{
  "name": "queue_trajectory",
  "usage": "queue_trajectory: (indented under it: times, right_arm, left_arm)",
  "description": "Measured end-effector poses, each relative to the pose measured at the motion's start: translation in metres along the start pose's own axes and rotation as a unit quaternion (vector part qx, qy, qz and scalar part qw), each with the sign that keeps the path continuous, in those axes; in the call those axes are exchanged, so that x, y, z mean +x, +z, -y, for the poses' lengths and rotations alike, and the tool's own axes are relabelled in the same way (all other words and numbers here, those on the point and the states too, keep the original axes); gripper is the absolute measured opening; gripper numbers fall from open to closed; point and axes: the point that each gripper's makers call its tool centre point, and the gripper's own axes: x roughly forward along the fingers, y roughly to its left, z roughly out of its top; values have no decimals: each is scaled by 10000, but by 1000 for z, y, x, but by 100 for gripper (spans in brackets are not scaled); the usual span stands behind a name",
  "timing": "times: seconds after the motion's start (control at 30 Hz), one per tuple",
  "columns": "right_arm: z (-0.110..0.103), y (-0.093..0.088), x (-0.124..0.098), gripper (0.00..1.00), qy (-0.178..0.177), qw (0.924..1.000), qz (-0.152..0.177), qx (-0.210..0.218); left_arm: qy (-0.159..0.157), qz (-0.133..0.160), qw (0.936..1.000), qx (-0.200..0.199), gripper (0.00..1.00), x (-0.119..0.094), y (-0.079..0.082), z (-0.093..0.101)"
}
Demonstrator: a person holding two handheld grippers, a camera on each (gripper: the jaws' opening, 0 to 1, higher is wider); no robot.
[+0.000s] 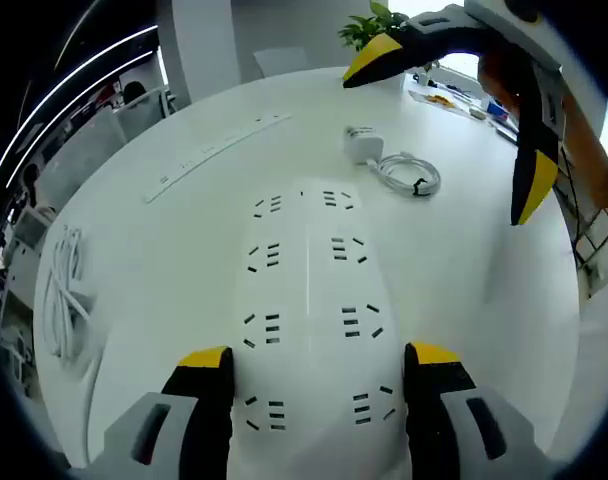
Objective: Straighten the power strip on the desk, plug the charger into it
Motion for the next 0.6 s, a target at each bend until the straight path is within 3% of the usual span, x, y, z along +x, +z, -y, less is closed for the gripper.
queue_trajectory:
  times: [0.33,0.5,0.6]
  right_arm:
    - [13,-2,51,77,1113,9910,-591,-446]
    - [0,-8,67,75,1767,9727,-1084,-1040]
    - [3,-15,76,72,1852,9622,-1418,-1404]
  left_arm:
    - [-58,83,9999,-16,71,1,0,1]
    - [-74,89,9999,-36,71,0,0,2]
    - [-75,113,9999,-40,71,0,0,3]
